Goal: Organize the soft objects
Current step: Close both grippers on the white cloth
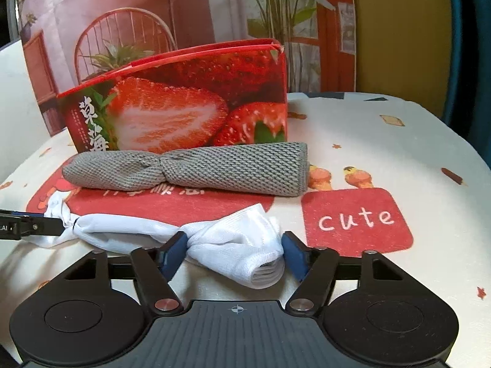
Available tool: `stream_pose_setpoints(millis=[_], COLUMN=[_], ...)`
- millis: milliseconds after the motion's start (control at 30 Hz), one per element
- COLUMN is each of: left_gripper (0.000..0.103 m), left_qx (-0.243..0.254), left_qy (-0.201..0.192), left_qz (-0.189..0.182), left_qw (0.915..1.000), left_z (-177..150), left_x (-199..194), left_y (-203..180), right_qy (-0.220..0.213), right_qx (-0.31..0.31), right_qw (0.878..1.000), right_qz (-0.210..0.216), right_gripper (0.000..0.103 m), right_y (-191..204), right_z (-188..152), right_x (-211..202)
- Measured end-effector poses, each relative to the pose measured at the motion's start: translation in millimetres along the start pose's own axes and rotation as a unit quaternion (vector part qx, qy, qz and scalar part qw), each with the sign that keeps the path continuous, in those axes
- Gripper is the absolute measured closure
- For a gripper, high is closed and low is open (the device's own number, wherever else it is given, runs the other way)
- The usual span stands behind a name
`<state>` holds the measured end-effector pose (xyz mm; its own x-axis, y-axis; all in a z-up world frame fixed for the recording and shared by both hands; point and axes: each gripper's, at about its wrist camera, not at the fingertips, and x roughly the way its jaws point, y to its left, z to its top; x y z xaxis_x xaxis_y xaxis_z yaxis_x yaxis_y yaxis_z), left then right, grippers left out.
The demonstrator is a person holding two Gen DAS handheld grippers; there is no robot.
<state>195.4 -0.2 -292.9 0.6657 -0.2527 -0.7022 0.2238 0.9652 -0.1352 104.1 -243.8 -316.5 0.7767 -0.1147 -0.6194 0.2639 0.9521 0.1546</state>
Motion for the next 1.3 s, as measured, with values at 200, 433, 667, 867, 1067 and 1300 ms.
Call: stream_pose_setpoints(millis=[200, 433, 667, 867, 1067, 1300], left_gripper=[0.056, 0.044, 0.044, 0.044, 0.054, 0.087], left_qx=[-0.010, -0.054, -0.046, -0.014, 0.002, -0.009], left_qy=[0.008, 0.025, 0.023, 0.018, 0.016, 0.011], left_qz=[-0.005, -0.021, -0.008, 0.001, 0.008, -0.006], left_qw=[0.9999, 0.9980, 0.9986, 0.9997, 0.9998, 0.9999], left_z=[2, 5, 8, 5, 3, 2], left_x=[-1, -2, -2, -1, -1, -3], left_y=[2, 7, 6, 0, -2, 6], right_qy=[-0.009, -0.012, -0.012, -0.012, -0.006, 0.013], right_qx=[0.012, 0.012, 0.004, 0.005, 0.010, 0.025], right_qw=[1.000, 1.000, 1.000, 1.000, 1.000, 0.998], right_qz=[0.018, 0.023, 0.021, 0.021, 0.025, 0.049], right_gripper=[0.060, 0.064, 0.064, 0.064, 0.064, 0.073], right_y=[0, 0, 2, 1, 1, 0], right_z=[2, -1, -1, -1, 0, 6], right_x=[4, 4, 4, 4, 4, 2])
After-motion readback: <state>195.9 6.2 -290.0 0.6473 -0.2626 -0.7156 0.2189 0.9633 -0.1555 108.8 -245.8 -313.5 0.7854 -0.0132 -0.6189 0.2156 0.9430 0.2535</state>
